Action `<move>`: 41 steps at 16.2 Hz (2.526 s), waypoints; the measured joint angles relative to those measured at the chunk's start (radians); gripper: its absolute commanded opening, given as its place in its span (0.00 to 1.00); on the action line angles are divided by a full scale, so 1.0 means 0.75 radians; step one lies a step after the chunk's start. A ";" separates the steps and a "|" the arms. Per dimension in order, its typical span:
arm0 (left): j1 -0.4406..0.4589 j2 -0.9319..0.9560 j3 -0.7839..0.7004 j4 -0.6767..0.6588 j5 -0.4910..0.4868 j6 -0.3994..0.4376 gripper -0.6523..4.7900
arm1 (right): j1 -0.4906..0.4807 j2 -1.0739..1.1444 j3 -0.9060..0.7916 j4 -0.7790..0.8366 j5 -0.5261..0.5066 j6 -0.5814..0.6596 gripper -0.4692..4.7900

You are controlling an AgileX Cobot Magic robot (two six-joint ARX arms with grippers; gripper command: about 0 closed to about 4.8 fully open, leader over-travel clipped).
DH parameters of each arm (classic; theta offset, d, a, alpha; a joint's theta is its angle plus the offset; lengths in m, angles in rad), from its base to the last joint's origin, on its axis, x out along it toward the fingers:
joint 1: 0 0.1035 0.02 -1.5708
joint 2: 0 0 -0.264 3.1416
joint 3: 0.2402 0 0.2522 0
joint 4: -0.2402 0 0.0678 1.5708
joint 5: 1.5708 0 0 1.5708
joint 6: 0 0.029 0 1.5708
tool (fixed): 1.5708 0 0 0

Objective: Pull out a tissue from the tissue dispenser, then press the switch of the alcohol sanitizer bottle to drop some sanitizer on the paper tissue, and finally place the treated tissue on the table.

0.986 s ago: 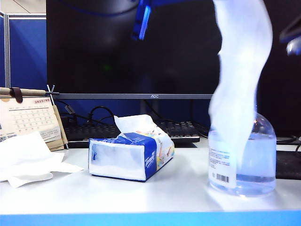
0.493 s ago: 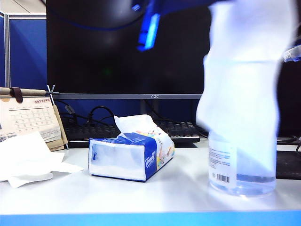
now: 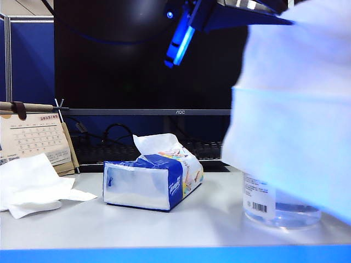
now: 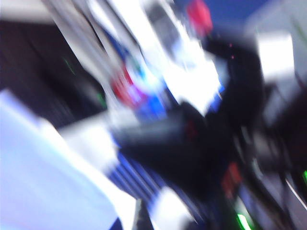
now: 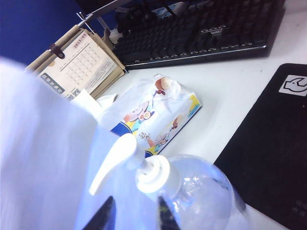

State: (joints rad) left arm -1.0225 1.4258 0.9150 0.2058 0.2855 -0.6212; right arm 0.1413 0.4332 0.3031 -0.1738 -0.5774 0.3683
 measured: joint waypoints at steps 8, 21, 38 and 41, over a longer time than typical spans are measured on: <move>-0.071 0.001 -0.042 0.018 -0.303 -0.001 0.11 | 0.127 0.141 -0.013 0.065 0.012 -0.031 0.31; -0.089 0.017 -0.129 0.125 -0.433 -0.027 0.11 | 0.134 0.353 -0.013 0.252 0.002 -0.032 0.31; -0.108 0.056 -0.161 0.149 -0.525 -0.056 0.11 | 0.283 0.552 -0.011 0.534 0.067 0.007 0.31; -0.108 0.056 -0.161 0.149 -0.525 -0.056 0.11 | 0.282 0.577 -0.004 0.555 0.067 0.007 0.31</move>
State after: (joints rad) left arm -1.1038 1.4677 0.7940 0.3176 -0.1085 -0.6632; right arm 0.3531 0.8661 0.3000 0.2424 -0.5270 0.3737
